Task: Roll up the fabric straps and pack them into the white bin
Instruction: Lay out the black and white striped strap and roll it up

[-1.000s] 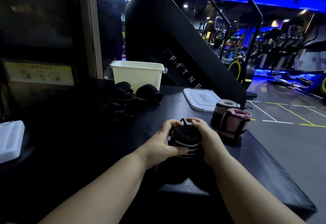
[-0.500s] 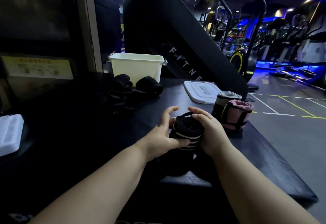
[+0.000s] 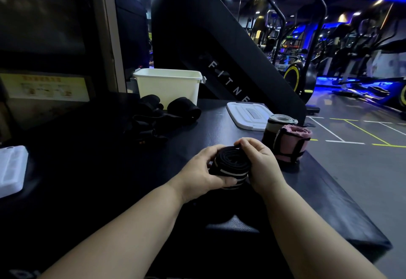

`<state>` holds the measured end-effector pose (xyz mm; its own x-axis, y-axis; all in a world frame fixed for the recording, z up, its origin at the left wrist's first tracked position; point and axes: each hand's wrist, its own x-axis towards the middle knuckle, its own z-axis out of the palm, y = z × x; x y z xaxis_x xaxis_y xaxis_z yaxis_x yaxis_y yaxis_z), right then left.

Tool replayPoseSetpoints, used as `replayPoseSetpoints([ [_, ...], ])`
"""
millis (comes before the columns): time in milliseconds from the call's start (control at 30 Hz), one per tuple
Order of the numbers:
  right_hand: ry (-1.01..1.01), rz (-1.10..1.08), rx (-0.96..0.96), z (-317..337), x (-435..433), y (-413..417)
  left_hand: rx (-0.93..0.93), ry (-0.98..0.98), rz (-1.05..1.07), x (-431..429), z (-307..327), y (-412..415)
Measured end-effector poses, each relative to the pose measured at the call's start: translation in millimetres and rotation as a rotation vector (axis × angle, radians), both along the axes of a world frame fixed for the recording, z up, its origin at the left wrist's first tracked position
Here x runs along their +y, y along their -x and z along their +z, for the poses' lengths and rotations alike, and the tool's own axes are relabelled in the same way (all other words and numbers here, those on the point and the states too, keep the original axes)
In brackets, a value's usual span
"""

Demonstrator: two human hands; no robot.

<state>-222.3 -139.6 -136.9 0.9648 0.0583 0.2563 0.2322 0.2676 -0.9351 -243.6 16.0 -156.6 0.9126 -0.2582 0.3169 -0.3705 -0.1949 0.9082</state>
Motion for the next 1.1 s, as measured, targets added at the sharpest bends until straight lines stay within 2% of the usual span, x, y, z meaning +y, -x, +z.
replayPoseSetpoints([
  [200, -0.009, 0.068, 0.011, -1.6, 0.5, -0.2, -0.042, -0.032, 0.007, -2.5, 1.6, -0.3],
  [367, -0.005, 0.06, -0.015, -2.2, 2.8, -1.1, 0.025, 0.04, 0.01, -2.3, 0.8, -1.2],
  [567, 0.098, -0.005, -0.099, -5.8, -1.8, -5.5, 0.062, 0.105, 0.028, 0.2, 3.3, 1.0],
  [800, 0.115, 0.063, 0.003, -5.5, -15.6, -12.7, 0.067, 0.117, 0.056, 3.9, 4.8, 4.4],
  [933, 0.252, 0.046, 0.01, -8.3, -13.1, -12.3, 0.077, 0.15, 0.079, 3.2, 4.3, 3.3],
  [1100, 0.266, 0.052, -0.018, -10.9, -13.9, -13.3, 0.092, 0.177, 0.084, 3.7, 5.4, 3.1],
])
